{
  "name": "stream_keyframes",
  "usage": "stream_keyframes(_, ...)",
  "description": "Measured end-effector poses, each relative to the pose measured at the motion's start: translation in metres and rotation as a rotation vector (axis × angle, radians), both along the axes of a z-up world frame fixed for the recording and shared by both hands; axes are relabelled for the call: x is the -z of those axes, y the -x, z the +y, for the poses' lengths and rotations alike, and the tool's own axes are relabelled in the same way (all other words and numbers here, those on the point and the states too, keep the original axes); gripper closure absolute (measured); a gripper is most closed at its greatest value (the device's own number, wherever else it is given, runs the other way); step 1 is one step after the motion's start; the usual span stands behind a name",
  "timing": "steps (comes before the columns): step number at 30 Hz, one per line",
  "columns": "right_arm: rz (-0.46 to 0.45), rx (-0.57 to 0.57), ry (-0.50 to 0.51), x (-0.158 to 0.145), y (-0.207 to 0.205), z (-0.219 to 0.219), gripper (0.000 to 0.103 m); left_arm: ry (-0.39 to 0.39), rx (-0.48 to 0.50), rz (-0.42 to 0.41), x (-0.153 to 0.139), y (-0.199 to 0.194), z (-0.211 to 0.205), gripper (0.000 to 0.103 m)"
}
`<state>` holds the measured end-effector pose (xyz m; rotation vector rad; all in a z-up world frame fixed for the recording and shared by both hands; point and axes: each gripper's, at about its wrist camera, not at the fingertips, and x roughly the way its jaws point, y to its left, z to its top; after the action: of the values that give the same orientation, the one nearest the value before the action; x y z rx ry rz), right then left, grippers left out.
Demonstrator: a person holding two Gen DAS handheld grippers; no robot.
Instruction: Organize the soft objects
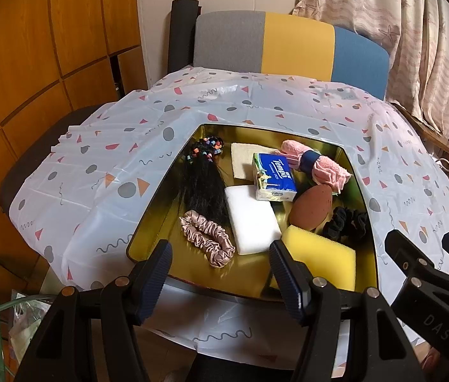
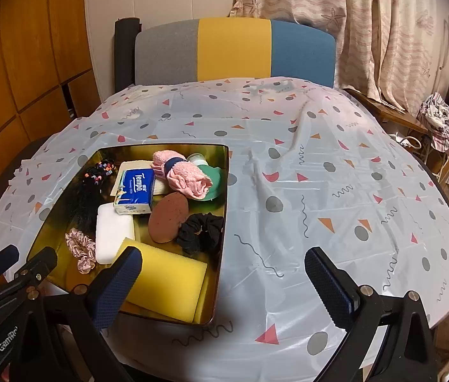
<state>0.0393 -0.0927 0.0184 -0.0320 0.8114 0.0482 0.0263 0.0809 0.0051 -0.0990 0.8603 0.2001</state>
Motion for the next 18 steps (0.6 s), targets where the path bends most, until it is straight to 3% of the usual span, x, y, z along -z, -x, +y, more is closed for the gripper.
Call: stream_keyframes(18, 0.004, 0.005, -0.001, 0.0016, -0.0008, -0.0006, 0.000, 0.004, 0.010, 0.014, 0.0031, -0.0010, -0.0010, 0.039)
